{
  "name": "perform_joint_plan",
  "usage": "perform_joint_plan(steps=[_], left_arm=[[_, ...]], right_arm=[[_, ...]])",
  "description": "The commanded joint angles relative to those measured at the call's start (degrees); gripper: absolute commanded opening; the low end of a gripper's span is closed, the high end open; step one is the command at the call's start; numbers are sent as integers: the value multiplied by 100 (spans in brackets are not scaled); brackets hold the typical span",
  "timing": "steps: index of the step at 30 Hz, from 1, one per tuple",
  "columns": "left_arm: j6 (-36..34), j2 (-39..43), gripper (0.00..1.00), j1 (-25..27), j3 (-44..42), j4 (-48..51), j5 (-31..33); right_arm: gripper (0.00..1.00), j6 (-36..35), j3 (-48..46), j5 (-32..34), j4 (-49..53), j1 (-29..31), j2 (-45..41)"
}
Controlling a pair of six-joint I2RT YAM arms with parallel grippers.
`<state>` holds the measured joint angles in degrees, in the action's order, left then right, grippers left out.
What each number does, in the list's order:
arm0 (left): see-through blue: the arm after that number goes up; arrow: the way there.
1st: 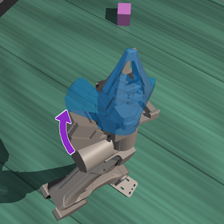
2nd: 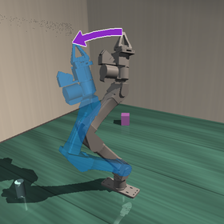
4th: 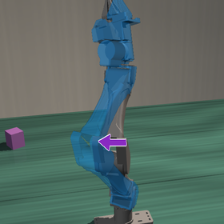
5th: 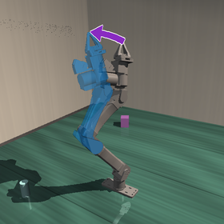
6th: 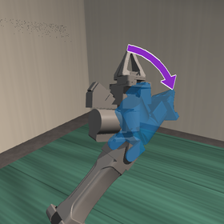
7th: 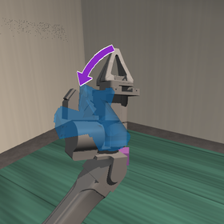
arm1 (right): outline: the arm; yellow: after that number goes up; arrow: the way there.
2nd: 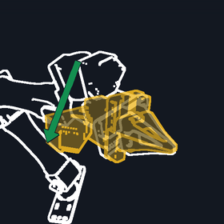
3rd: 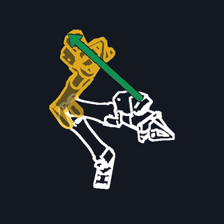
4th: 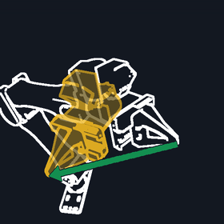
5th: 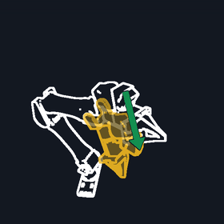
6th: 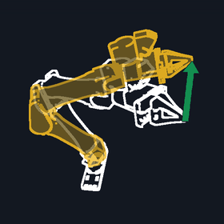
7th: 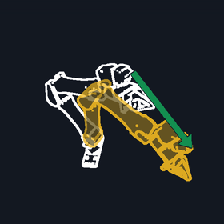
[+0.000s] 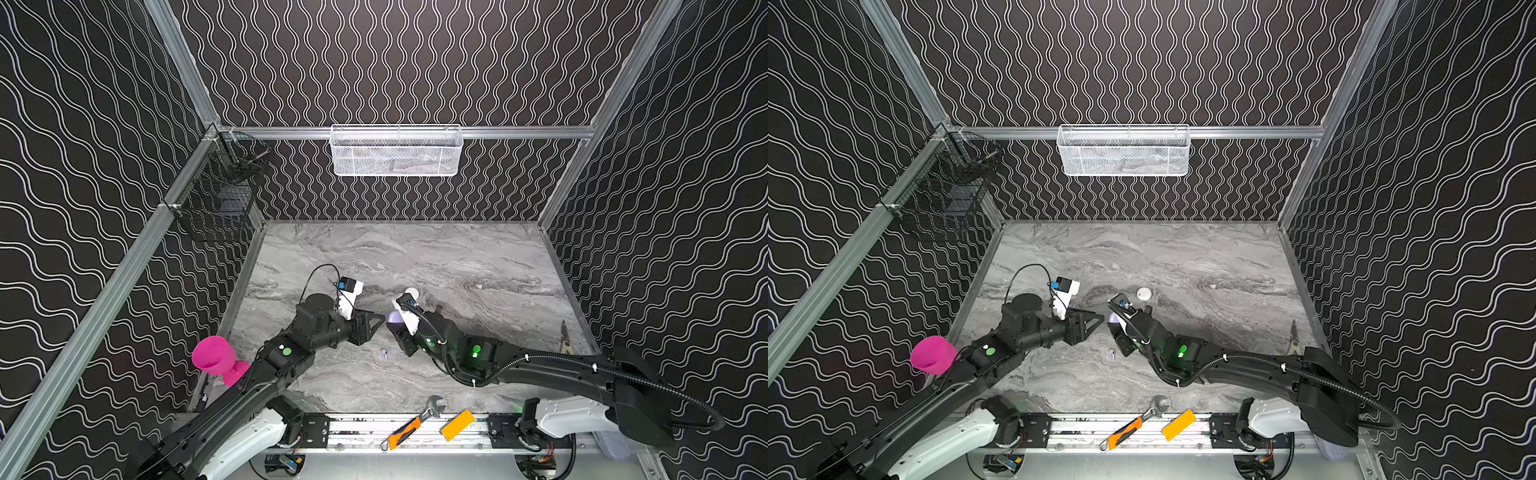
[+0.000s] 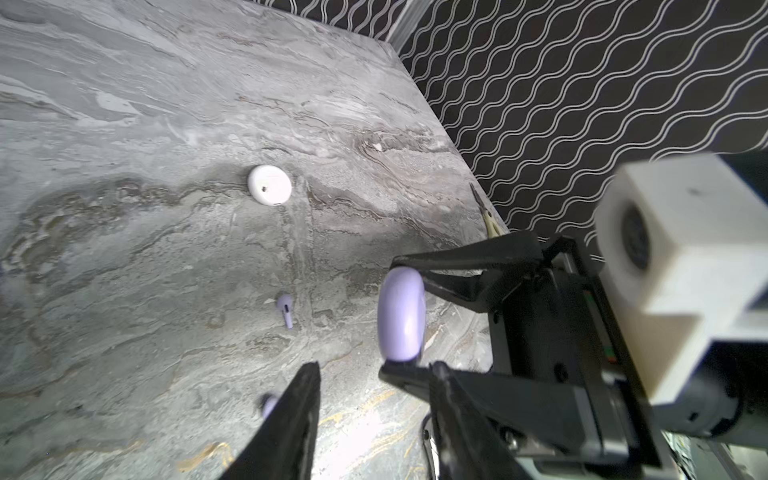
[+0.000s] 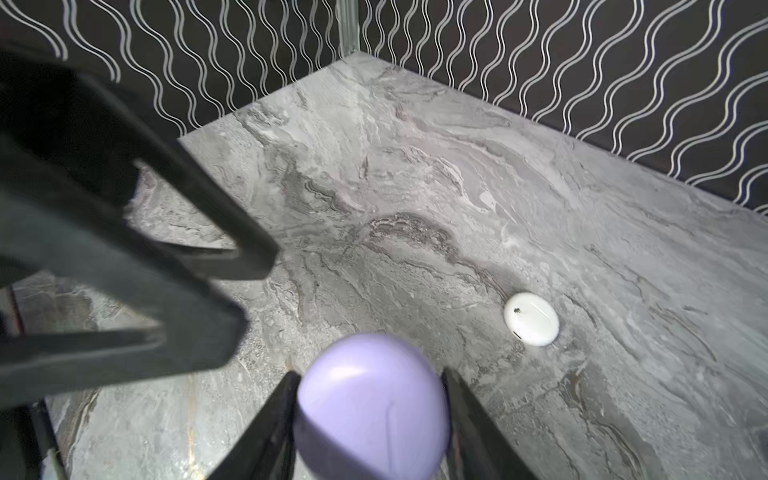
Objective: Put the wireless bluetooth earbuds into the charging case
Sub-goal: 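Carry the lavender case toward the left gripper while the left gripper reaches for it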
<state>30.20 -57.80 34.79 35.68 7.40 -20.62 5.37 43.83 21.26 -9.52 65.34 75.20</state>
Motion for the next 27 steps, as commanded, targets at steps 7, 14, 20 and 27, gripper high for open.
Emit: perform_joint_plan(steps=[7,14,20,27], left_arm=[[-211,-417,46,2,543,240,-692],[-408,-623,46,3,831,563,-906],[-496,-678,46,2,981,636,-995],[-383,-849,41,2,1015,393,-1421]], right_arm=[[44,-165,-223,-98,-461,76,-367],[43,-187,-264,-217,-428,110,-604],[43,-229,-257,-304,-388,137,-721],[43,-244,-226,-394,-417,146,-704]])
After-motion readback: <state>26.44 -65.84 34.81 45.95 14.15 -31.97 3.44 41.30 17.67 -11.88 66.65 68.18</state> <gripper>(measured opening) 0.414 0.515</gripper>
